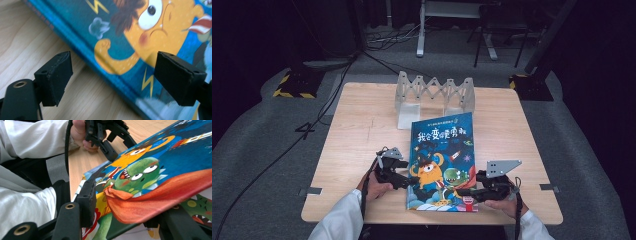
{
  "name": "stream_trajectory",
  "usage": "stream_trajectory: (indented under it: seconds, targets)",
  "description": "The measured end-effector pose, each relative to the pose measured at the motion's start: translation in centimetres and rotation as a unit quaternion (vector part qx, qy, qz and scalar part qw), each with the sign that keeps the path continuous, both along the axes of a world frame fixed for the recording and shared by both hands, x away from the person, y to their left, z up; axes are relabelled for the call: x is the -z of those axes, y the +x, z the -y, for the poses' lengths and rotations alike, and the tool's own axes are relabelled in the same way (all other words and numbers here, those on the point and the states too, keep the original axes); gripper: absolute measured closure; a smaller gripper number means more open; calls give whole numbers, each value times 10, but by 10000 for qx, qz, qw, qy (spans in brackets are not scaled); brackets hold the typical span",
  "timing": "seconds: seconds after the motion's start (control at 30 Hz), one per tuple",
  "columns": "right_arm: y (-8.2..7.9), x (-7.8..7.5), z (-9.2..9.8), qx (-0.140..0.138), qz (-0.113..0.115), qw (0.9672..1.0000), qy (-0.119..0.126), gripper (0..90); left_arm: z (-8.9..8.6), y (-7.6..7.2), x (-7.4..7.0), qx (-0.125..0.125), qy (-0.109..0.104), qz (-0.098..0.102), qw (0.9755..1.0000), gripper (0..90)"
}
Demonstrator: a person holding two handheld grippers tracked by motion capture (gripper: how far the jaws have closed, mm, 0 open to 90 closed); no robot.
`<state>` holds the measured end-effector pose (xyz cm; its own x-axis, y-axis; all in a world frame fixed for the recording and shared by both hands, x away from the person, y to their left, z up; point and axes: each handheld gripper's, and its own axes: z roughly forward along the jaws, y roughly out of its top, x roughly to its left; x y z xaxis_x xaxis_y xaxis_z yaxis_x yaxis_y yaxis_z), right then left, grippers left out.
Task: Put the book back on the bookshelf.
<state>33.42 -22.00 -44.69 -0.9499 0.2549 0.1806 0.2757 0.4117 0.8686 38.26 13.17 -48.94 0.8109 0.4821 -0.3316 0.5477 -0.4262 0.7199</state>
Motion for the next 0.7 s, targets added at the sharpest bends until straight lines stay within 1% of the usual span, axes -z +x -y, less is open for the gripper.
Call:
stream_trajectory:
  seconds: [0.1,0.13,0.17,0.23,0.3,0.33,0.43,0.47,0.57,0.6,0.63,0.67,0.7]
  targets:
    - [-2,-1,-1,-31,130,9999,-17,543,3,3,-2,25,-55,-45,10000,138]
    - [-2,-1,-1,-39,163,9999,-21,543,3,4,-2,49,-114,-42,9999,131]
    - [-2,-1,-1,-39,163,9999,-21,543,3,4,-2,49,-114,-42,9999,125]
    - [-4,-2,-1,-69,250,9997,-16,542,3,7,-2,72,-224,-50,9997,119]
    - [-5,-2,-1,-92,309,9995,-16,542,3,11,-1,55,-375,-136,9992,109]
    - [-5,-3,-2,-118,390,9992,-31,542,4,12,-2,27,-419,-147,9990,93]
    - [-7,-4,-2,-144,454,9989,-23,542,6,15,-3,127,-528,-149,9984,78]
    - [-7,-4,-2,-174,536,9984,-26,542,6,16,-3,153,-532,-97,9984,71]
    - [-8,-4,-2,-180,561,9983,-23,543,5,17,-3,173,-627,-67,9979,83]
    - [-7,-4,-1,-185,568,9982,-25,543,3,17,-4,172,-665,-18,9976,102]
    - [-7,-4,1,-216,600,9980,-25,547,0,18,-5,161,-747,49,9971,171]
    - [-7,-4,2,-233,618,9978,-40,555,-5,16,-8,98,-918,259,9954,210]
    - [-7,-4,2,-249,631,9977,-81,561,-7,15,-10,80,-984,390,9943,245]
